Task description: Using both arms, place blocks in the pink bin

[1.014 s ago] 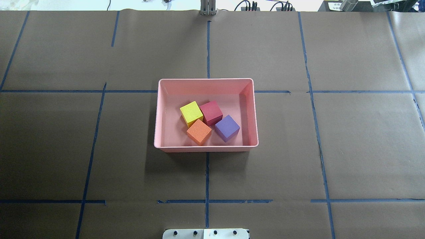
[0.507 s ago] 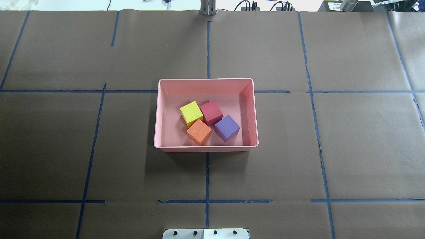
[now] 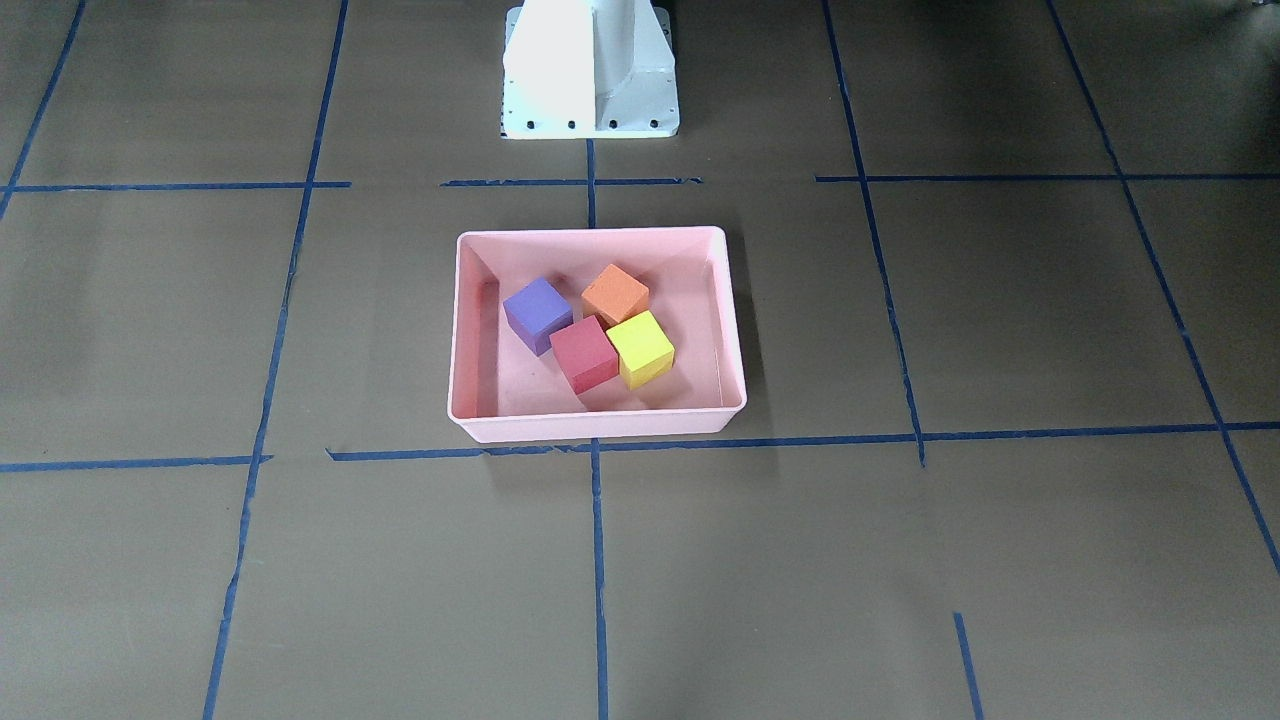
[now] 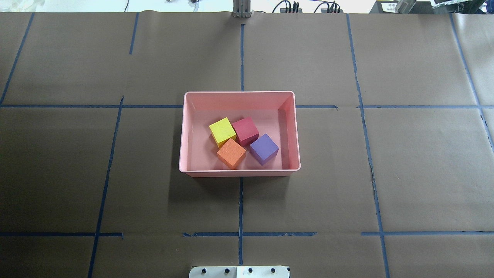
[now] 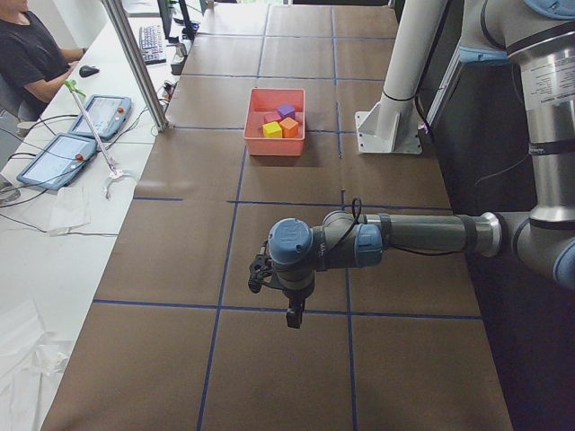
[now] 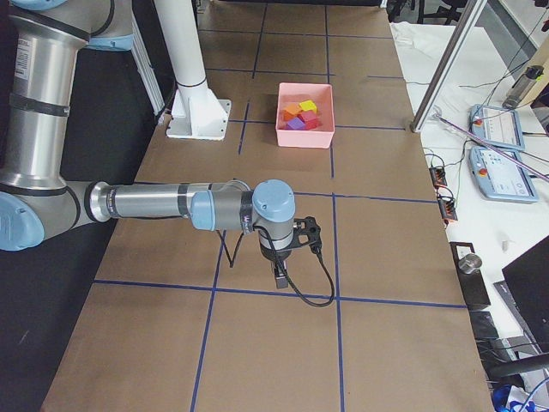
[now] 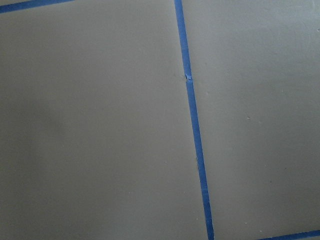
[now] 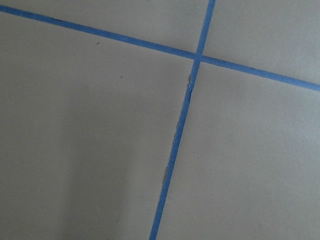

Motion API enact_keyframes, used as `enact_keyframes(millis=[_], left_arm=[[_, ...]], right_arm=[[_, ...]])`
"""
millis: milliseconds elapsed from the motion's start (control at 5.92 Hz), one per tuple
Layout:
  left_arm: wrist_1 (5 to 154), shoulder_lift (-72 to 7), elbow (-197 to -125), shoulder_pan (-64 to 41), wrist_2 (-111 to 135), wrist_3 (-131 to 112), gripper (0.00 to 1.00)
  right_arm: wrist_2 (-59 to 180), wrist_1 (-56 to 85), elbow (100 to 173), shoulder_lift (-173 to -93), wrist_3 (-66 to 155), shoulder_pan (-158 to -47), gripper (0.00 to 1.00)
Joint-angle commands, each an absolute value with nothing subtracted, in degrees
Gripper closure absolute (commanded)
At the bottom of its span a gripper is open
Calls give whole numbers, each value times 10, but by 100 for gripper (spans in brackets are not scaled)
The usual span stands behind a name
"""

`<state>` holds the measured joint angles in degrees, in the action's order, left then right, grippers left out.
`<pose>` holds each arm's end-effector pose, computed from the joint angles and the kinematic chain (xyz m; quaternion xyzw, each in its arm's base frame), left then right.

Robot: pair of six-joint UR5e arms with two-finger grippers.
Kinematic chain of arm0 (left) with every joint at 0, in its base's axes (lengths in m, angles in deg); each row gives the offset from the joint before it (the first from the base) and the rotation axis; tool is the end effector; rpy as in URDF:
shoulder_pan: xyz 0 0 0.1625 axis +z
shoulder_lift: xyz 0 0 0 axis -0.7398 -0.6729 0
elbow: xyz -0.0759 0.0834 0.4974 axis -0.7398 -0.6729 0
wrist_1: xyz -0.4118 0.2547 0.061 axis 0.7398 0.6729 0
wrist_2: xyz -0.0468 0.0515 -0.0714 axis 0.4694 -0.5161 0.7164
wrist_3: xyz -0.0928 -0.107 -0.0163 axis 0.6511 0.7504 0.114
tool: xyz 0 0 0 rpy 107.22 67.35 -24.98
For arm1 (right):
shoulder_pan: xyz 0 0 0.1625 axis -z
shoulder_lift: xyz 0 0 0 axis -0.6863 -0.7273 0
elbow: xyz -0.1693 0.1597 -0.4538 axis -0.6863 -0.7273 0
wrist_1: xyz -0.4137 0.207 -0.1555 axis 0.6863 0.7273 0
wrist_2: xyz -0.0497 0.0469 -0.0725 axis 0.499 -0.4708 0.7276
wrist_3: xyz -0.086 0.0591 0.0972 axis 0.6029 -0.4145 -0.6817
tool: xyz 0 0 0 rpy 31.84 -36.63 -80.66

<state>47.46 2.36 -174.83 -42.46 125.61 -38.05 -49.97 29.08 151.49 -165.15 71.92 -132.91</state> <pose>-0.0337 -0.4252 0.7657 -0.0007 0.3852 0.0888 0.9186 0.0317 -0.4653 0.7106 0.0667 -0.3658 -0.1070 0.9221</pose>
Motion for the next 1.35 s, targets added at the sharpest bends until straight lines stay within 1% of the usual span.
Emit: enact_keyframes(millis=[0,169,676,1014,1183], left_arm=[[479,14,-1749,-424,1259,-383,0],[479,-18,-1744,-424,1260,-371,0],[477,-13,-1753,-426,1260,-351,0],[476,0,-1775,-426,1259,-351,0],[472,1,-1770,-426,1260,-345,0]], right_arm=[[-498,293,1521,-1640,711,-1318,0],[-501,293,1528,-1646,710,-1318,0],[-499,290,1535,-1649,702,-1318,0],[-499,287,1543,-1651,702,-1318,0],[-502,287,1540,-1651,702,-1318,0]])
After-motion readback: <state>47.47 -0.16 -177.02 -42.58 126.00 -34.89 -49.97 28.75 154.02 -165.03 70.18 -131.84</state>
